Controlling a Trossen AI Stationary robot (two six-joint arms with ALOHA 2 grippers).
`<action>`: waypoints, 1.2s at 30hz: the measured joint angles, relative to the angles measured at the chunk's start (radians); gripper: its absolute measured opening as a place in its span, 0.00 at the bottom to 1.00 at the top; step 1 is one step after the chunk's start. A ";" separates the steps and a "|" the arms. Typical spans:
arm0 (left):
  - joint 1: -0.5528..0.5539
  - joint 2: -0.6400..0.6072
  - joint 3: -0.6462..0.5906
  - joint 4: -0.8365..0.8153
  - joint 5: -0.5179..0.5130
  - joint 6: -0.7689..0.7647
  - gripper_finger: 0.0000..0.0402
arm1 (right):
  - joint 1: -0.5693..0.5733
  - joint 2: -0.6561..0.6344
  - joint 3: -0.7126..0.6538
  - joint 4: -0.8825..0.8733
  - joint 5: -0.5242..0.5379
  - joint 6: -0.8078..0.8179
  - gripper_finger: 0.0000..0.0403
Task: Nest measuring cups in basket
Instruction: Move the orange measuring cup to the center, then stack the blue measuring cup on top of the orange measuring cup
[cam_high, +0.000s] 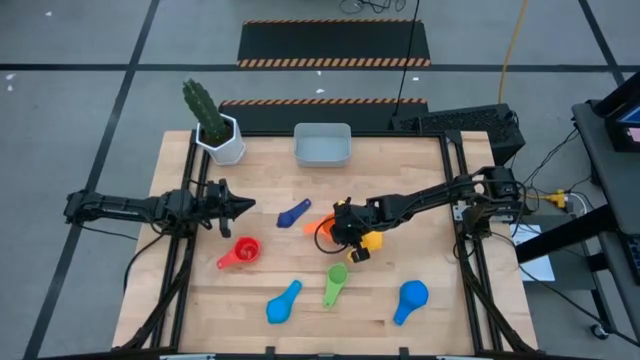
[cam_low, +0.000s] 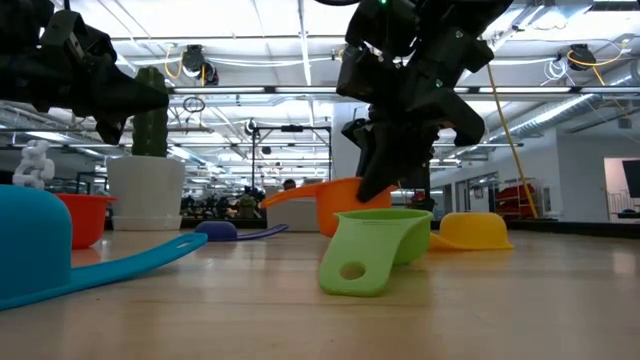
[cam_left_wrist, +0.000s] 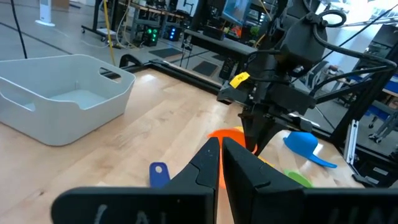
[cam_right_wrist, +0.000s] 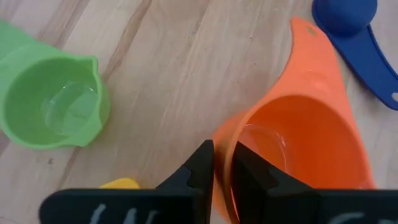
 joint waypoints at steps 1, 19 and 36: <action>0.000 0.000 0.000 0.000 0.000 0.000 0.05 | 0.000 0.000 0.000 0.000 0.001 0.000 0.11; -0.003 0.000 0.000 0.018 0.014 -0.035 0.05 | 0.035 -0.042 0.000 -0.002 0.088 0.053 0.30; -0.099 0.000 0.000 0.155 0.038 0.003 0.05 | 0.298 -0.280 0.000 -0.175 0.342 0.422 0.39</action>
